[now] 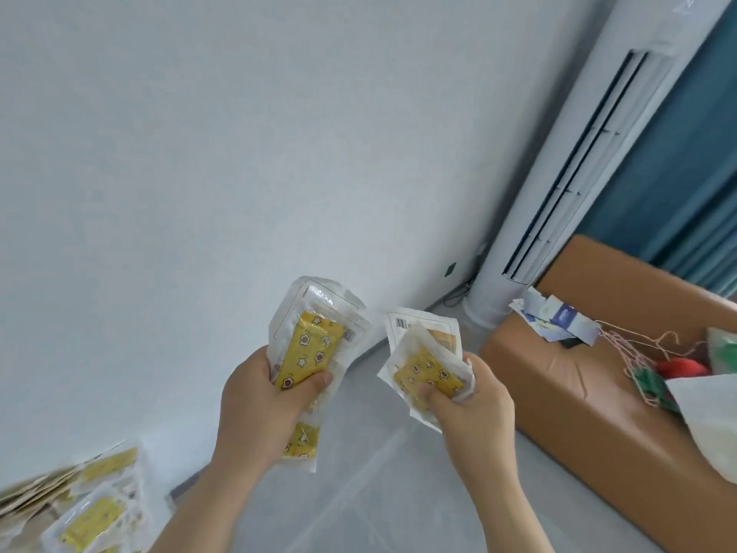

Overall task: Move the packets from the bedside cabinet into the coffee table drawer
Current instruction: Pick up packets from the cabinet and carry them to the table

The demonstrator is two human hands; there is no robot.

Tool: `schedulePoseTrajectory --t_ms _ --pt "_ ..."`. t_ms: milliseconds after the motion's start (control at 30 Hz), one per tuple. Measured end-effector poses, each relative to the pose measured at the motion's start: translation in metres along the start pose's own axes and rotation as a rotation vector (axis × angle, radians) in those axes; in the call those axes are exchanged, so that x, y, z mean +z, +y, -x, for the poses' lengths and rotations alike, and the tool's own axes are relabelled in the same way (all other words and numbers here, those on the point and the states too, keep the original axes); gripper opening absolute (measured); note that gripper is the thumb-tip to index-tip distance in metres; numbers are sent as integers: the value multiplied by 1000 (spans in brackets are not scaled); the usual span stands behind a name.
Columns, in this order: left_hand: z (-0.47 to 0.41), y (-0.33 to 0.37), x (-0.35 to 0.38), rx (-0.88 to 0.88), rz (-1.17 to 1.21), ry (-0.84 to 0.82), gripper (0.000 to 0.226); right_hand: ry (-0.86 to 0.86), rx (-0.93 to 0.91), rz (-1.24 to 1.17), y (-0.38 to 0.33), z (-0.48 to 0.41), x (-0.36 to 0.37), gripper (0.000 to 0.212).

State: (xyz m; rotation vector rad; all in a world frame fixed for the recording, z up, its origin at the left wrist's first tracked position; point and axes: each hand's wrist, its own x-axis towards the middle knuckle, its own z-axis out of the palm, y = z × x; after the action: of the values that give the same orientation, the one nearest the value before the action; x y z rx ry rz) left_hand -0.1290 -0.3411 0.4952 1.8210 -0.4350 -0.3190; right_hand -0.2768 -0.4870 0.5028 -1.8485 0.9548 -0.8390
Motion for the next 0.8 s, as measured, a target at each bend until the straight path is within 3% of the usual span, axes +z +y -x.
schedulePoseTrajectory --t_ms 367,567,800 --pt "9 100 231 153 66 -419 22 416 81 60 71 -47 -199 23" --pt "-5 142 355 204 100 -620 23 627 78 116 101 -93 -277 36" --pt "-26 199 491 281 137 -844 24 827 161 138 128 -151 -354 31"
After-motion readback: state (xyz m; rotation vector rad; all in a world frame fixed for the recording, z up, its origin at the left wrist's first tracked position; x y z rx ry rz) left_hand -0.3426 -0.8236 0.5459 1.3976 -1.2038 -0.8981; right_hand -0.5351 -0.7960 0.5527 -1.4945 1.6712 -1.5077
